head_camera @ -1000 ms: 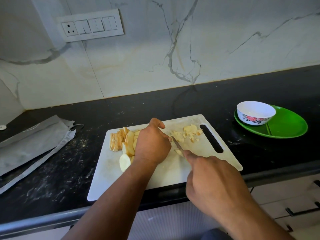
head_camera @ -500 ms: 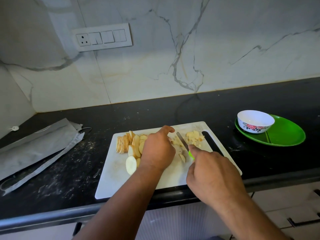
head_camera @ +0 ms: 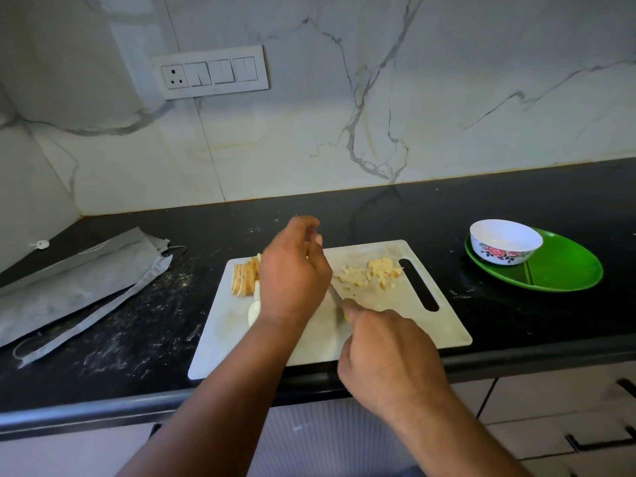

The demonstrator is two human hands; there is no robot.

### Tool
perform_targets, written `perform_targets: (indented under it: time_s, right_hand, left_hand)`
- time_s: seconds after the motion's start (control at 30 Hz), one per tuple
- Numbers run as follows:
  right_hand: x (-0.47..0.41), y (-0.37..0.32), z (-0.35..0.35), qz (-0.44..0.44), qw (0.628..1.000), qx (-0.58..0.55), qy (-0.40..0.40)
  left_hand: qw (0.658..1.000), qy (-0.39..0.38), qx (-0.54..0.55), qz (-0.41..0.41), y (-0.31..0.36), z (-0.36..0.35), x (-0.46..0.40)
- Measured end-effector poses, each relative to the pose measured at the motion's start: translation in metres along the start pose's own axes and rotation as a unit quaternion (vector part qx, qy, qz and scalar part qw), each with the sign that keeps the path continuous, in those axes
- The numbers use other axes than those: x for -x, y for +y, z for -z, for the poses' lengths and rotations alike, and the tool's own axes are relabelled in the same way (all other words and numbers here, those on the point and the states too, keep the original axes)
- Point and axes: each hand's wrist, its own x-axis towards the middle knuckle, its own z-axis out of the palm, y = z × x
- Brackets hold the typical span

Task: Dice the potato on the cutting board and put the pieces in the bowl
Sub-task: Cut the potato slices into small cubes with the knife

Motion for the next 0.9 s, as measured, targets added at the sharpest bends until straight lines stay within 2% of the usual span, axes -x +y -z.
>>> perform_targets:
  time_s: [0.07,0.17,0.33,0.43,0.53,0.6,0.73,0.8,0.9]
  right_hand:
    - [0.000,0.004,0.000,-0.001,1.000,0.011,-0.004]
    - [-0.001,0.024,0.009,-0.051,0.999,0.010,0.013]
    - [-0.003,0.030,0.014,-0.073,0.996,0.028,0.032]
    - [0.003,0.019,0.005,-0.045,0.999,0.017,0.013]
    - [0.008,0.018,0.004,-0.037,0.999,0.009,-0.004]
    - [0.010,0.023,0.009,-0.049,0.999,0.013,-0.007]
    - [0.006,0.035,0.019,-0.090,0.995,0.034,0.020]
    - [0.005,0.035,0.020,-0.098,0.994,0.047,0.022]
    - [0.013,0.023,0.016,-0.063,0.997,0.044,0.006]
  left_hand:
    - [0.998,0.003,0.032,0.045,-0.001,0.012,-0.009]
    - [0.989,-0.044,0.051,0.130,-0.013,0.032,-0.028]
    - [0.954,-0.082,0.108,0.267,-0.049,0.070,-0.043]
    - [0.958,-0.077,0.072,0.265,-0.059,0.082,-0.032]
    - [0.961,-0.110,0.043,0.251,-0.068,0.084,-0.016]
    - [0.969,-0.129,0.004,0.212,-0.071,0.084,-0.007]
    - [0.983,-0.112,-0.102,0.106,-0.067,0.079,-0.007]
    - [0.977,-0.124,-0.147,0.089,-0.063,0.075,-0.014]
    - [0.951,-0.184,-0.224,0.111,-0.059,0.069,-0.027]
